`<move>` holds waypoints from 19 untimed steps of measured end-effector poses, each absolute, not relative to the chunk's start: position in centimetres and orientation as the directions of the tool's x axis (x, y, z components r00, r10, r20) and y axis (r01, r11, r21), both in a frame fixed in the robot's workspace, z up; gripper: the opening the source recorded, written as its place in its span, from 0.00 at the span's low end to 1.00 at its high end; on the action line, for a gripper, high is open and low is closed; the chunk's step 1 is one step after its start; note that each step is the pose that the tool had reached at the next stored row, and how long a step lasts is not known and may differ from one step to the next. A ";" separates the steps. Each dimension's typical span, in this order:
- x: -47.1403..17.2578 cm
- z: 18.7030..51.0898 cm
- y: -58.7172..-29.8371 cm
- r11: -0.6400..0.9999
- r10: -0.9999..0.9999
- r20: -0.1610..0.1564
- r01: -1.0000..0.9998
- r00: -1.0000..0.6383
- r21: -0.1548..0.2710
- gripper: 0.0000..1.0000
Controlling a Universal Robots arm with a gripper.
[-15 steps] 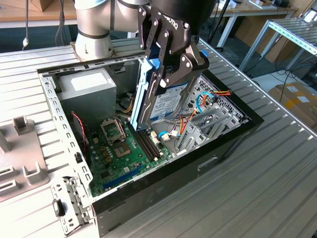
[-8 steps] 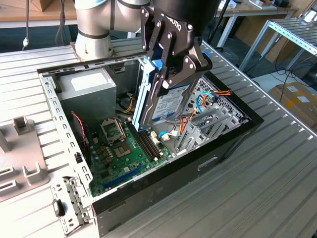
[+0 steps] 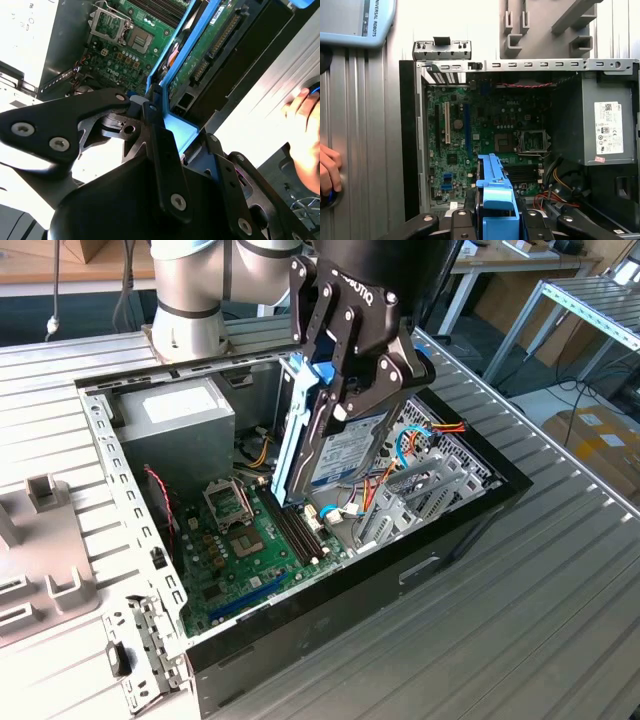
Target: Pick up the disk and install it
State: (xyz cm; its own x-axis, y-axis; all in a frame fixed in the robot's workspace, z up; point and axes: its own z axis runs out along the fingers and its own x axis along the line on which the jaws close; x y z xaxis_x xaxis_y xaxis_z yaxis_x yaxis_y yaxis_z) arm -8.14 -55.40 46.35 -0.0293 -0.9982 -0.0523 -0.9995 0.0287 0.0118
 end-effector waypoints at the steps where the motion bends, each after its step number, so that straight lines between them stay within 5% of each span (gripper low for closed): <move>1: -8.1 46.3 -55.4 0.029 -0.998 -0.052 -1.000 -0.029 0.012 0.37; 19: -7.4 46.3 -55.9 0.029 -0.998 -0.052 -1.000 -0.029 0.012 0.37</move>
